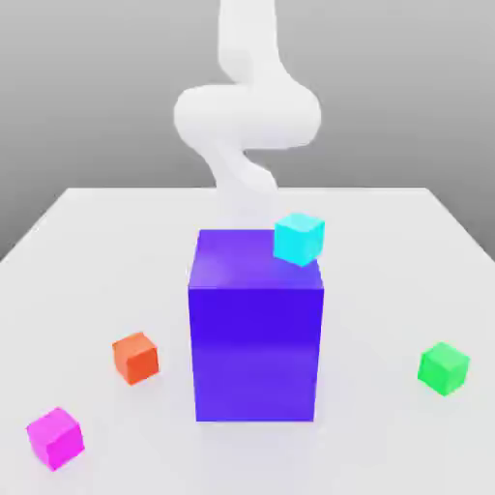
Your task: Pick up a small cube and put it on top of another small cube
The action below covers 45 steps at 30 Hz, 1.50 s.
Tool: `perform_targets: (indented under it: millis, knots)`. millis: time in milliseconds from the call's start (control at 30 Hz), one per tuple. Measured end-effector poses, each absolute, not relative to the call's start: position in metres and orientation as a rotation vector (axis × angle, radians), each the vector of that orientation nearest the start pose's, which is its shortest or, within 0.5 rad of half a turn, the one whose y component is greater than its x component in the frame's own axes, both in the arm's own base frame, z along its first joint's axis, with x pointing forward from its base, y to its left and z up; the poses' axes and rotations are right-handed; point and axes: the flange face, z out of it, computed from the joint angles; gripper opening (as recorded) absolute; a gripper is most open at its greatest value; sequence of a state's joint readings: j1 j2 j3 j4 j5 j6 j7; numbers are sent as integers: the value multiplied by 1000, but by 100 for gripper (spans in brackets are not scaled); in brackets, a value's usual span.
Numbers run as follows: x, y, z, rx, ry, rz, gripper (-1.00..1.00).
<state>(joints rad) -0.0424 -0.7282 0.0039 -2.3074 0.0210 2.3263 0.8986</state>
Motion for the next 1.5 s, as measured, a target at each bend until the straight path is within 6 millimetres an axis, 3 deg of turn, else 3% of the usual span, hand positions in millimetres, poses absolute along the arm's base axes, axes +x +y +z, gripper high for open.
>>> perform_targets:
  millis: [300,600,867,1167,1300,1333,1500]
  knots:
    - [448,-73,574,-2022,1847,-623,0]
    - [482,-138,449,-1525,2401,-353,0]
    - [475,-199,332,-944,2811,-160,0]
    - [435,-243,202,-213,3117,-9,0]
    - [430,-248,149,-142,3137,-1,0]
    - [429,-248,136,-139,3138,0,-100]
    - [430,-248,136,-139,3136,-3,-100]
